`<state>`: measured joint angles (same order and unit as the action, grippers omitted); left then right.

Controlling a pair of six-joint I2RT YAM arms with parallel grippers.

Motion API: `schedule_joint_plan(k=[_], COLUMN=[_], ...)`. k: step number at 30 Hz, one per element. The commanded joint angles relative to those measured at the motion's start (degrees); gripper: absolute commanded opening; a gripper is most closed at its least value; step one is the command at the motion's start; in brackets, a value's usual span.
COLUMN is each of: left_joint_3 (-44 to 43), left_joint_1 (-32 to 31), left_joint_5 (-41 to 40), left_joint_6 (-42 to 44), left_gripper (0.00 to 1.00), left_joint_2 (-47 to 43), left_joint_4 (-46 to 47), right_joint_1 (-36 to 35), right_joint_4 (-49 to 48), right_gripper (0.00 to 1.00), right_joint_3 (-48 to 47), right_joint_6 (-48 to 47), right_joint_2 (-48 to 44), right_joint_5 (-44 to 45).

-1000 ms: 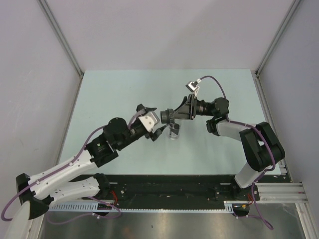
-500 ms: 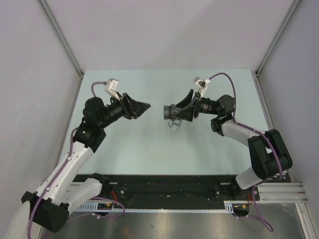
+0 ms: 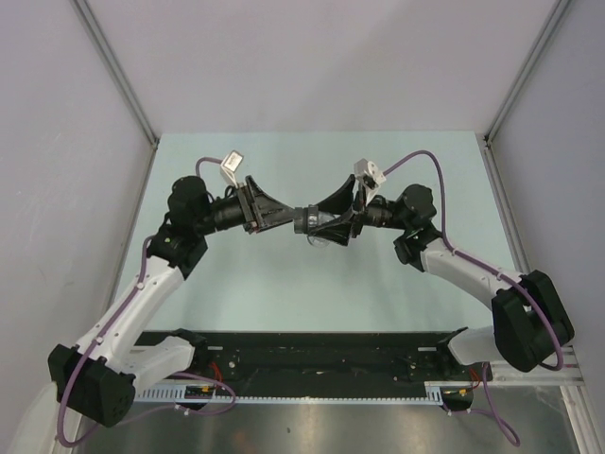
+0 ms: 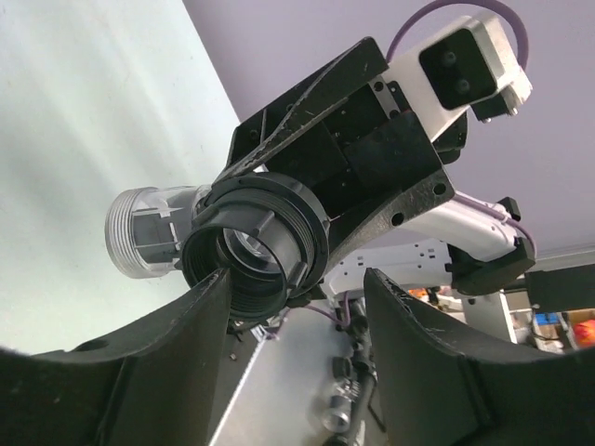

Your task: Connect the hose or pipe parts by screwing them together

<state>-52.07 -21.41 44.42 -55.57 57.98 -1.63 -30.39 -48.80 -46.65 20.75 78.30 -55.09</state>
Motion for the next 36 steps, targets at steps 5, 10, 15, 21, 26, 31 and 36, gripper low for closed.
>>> schedule_joint_plan(k=[5,10,15,21,26,31,36], left_joint_3=[0.48,3.37,4.7,4.96,4.96,6.28,8.91], left_joint_1=[0.14,0.14,0.14,0.14,0.05,-0.21,-0.74], left_joint_5=[3.65,4.88,5.32,6.37,7.08,7.26,7.17], left_joint_6=[-5.6,-8.67,-9.47,-8.68,-3.5,3.78,11.44], left_gripper=[0.61,0.53,0.37,0.11,0.0,0.01,0.01], left_joint_2=[1.7,1.88,2.58,2.58,1.97,0.65,-0.58], left_joint_4=[1.45,7.51,9.45,11.47,14.19,17.35,20.52], right_joint_1=[-1.86,-2.21,-2.22,-2.13,-1.78,-1.43,-0.11], right_joint_4=[1.33,0.28,-1.82,-3.84,-9.9,-16.93,-34.5], right_gripper=[0.0,0.0,0.0,0.0,0.0,0.0,0.0], right_joint_3=[-1.6,-1.6,-1.6,-1.6,-1.6,-1.6,-1.6], right_joint_6=[-5.37,-3.88,-1.77,0.69,7.62,17.64,32.22], right_joint_2=[-1.49,-1.05,-0.26,0.27,2.55,5.63,10.63], right_joint_5=[3.67,4.03,3.5,3.5,3.41,2.89,2.35])
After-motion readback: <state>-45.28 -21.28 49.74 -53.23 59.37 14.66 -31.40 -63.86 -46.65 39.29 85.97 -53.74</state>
